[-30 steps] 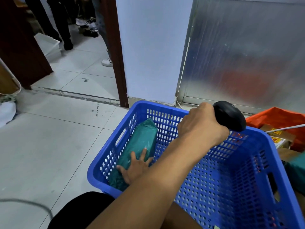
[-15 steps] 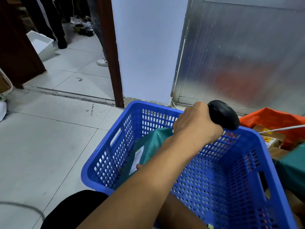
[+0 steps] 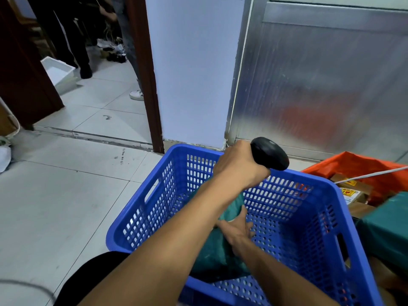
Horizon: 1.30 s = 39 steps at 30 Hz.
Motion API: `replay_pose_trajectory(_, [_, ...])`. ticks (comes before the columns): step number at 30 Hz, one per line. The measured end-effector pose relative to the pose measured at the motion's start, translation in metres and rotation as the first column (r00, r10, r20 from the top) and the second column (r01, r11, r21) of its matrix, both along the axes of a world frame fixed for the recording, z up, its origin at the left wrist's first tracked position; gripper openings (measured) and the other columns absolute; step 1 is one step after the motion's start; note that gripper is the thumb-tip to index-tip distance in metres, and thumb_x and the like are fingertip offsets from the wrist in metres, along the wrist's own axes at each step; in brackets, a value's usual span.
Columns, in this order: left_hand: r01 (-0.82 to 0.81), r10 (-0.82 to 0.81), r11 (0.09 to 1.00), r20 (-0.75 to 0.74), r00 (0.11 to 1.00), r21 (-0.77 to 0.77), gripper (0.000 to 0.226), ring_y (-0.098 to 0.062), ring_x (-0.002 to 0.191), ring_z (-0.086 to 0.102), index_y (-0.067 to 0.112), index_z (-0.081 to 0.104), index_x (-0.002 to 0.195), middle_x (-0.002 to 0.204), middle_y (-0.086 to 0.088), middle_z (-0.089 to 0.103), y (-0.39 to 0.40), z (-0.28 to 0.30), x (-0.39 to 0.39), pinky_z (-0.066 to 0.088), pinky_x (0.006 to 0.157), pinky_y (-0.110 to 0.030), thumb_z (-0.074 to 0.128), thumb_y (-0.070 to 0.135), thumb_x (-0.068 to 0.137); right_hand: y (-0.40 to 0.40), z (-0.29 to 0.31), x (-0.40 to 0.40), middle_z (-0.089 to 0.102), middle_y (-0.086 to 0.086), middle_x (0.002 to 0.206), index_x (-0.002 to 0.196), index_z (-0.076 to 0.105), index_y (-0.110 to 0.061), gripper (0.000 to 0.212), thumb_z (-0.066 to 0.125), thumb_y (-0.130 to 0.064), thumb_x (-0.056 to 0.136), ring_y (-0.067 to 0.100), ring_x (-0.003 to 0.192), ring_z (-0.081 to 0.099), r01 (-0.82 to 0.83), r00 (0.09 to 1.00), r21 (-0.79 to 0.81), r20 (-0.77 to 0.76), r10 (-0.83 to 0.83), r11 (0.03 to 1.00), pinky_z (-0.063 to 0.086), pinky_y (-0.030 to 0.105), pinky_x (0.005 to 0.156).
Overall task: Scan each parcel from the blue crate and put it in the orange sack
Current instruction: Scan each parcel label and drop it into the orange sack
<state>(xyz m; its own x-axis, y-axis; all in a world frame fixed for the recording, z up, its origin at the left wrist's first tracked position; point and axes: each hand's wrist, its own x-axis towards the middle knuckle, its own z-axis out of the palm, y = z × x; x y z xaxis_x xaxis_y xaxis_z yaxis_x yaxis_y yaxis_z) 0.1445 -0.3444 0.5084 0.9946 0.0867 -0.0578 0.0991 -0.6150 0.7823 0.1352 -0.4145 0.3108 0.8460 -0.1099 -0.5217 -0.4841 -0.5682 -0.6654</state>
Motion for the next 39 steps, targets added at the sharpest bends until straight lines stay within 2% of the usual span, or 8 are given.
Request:
replay_pose_trajectory(4, [0.008, -0.008, 1.000, -0.017, 1.000, 0.004, 0.020, -0.026, 0.079, 0.075, 0.017, 0.069, 0.089, 0.084, -0.006, 0.075, -0.004, -0.004, 0.002, 0.063, 0.077, -0.044, 0.076, 0.022, 0.071, -0.032, 0.034, 0.010, 0.029, 0.018, 0.150, 0.155, 0.003, -0.041, 0.131, 0.078, -0.049, 0.048, 0.041, 0.134, 0.031, 0.020, 1.000, -0.044, 0.024, -0.019, 0.999, 0.031, 0.055, 0.111])
replay_pose_trajectory(11, [0.030, -0.029, 0.999, -0.065, 0.998, 0.028, 0.026, -0.027, 0.081, 0.075, 0.016, 0.070, 0.090, 0.085, -0.008, 0.074, -0.020, -0.003, 0.001, 0.063, 0.079, -0.044, 0.075, 0.023, 0.065, -0.097, 0.086, 0.021, 0.043, 0.013, 0.138, 0.151, 0.020, -0.041, 0.121, 0.086, -0.038, 0.049, 0.035, 0.126, 0.041, -0.003, 0.996, -0.073, 0.085, 0.009, 0.997, 0.044, 0.042, 0.101])
replay_pose_trajectory(17, [0.073, -0.070, 0.996, -0.074, 0.995, 0.045, 0.030, -0.027, 0.079, 0.075, 0.017, 0.069, 0.086, 0.079, -0.006, 0.073, -0.033, -0.007, 0.000, 0.063, 0.074, -0.045, 0.072, 0.030, 0.058, -0.151, 0.096, 0.023, 0.056, 0.004, 0.126, 0.131, 0.029, -0.055, 0.125, 0.093, -0.042, 0.024, 0.032, 0.112, 0.057, 0.040, 0.995, 0.043, 0.089, -0.044, 0.998, 0.056, 0.048, 0.090])
replay_pose_trajectory(23, [0.138, -0.129, 0.988, -0.108, 0.986, 0.076, 0.033, -0.025, 0.078, 0.074, 0.017, 0.069, 0.089, 0.081, -0.005, 0.074, -0.042, -0.015, 0.002, 0.063, 0.075, -0.042, 0.073, 0.032, 0.060, -0.199, 0.145, 0.009, 0.066, 0.011, 0.110, 0.132, 0.043, -0.031, 0.105, 0.090, -0.017, 0.040, 0.032, 0.090, 0.070, 0.039, 0.994, 0.174, 0.089, -0.055, 0.984, 0.061, 0.042, 0.071])
replay_pose_trajectory(28, [0.141, -0.127, 0.985, -0.131, 0.983, 0.103, 0.025, -0.024, 0.075, 0.075, 0.014, 0.070, 0.082, 0.078, -0.008, 0.074, -0.047, -0.024, 0.006, 0.060, 0.070, -0.041, 0.072, 0.029, 0.061, -0.233, 0.149, 0.019, 0.069, 0.016, 0.105, 0.136, 0.044, -0.027, 0.107, 0.090, -0.010, 0.041, 0.036, 0.086, 0.072, 0.136, 0.984, 0.207, 0.089, -0.157, 0.969, 0.062, 0.047, 0.070])
replay_pose_trajectory(31, [0.141, -0.126, 0.984, -0.133, 0.983, 0.109, 0.018, -0.024, 0.071, 0.071, 0.012, 0.070, 0.083, 0.074, -0.006, 0.071, -0.049, -0.028, 0.009, 0.053, 0.062, -0.032, 0.076, 0.023, 0.070, -0.246, 0.152, 0.025, 0.068, 0.014, 0.107, 0.138, 0.044, -0.026, 0.109, 0.090, -0.009, 0.041, 0.035, 0.087, 0.071, 0.173, 0.974, 0.241, 0.104, -0.203, 0.955, 0.062, 0.044, 0.066])
replay_pose_trajectory(35, [0.138, -0.127, 0.986, -0.106, 0.986, 0.097, 0.021, -0.028, 0.078, 0.075, 0.012, 0.071, 0.083, 0.079, -0.011, 0.075, -0.054, -0.028, 0.009, 0.059, 0.067, -0.039, 0.074, 0.026, 0.067, -0.259, 0.155, 0.032, 0.069, 0.012, 0.107, 0.138, 0.046, -0.024, 0.103, 0.091, -0.009, 0.047, 0.031, 0.086, 0.072, 0.170, 0.970, 0.253, 0.127, -0.207, 0.952, 0.061, 0.039, 0.062])
replay_pose_trajectory(39, [0.115, -0.108, 0.988, -0.068, 0.992, 0.102, 0.010, -0.022, 0.060, 0.064, 0.014, 0.066, 0.075, 0.067, -0.006, 0.068, -0.060, -0.030, 0.008, 0.052, 0.057, -0.035, 0.073, 0.020, 0.071, -0.266, 0.156, 0.029, 0.068, 0.012, 0.105, 0.136, 0.047, -0.022, 0.089, 0.087, -0.003, 0.058, 0.031, 0.086, 0.071, 0.182, 0.971, 0.270, 0.102, -0.216, 0.945, 0.059, 0.037, 0.062])
